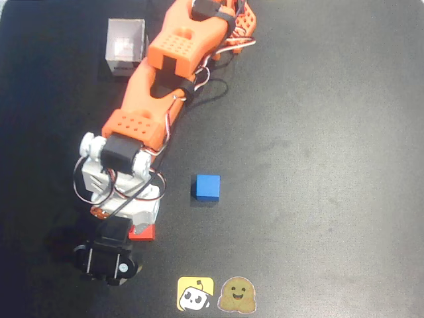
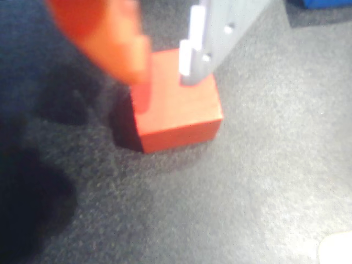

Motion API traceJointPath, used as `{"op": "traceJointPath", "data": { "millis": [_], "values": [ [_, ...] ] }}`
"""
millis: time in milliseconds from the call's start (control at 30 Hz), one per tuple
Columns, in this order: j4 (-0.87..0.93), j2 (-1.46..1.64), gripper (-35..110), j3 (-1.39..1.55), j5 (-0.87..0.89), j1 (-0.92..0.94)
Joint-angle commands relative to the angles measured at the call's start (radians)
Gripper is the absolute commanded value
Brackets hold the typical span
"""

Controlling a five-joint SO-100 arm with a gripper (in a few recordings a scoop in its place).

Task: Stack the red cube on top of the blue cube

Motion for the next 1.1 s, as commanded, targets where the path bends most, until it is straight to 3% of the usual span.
{"op": "traceJointPath", "data": {
  "millis": [0,300,1067],
  "values": [
    [0.089,0.003,11,-0.043,0.003,-0.018],
    [0.089,-0.044,22,-0.037,0.003,-0.054],
    [0.091,-0.149,19,-0.002,-0.017,-0.043]
  ]
}}
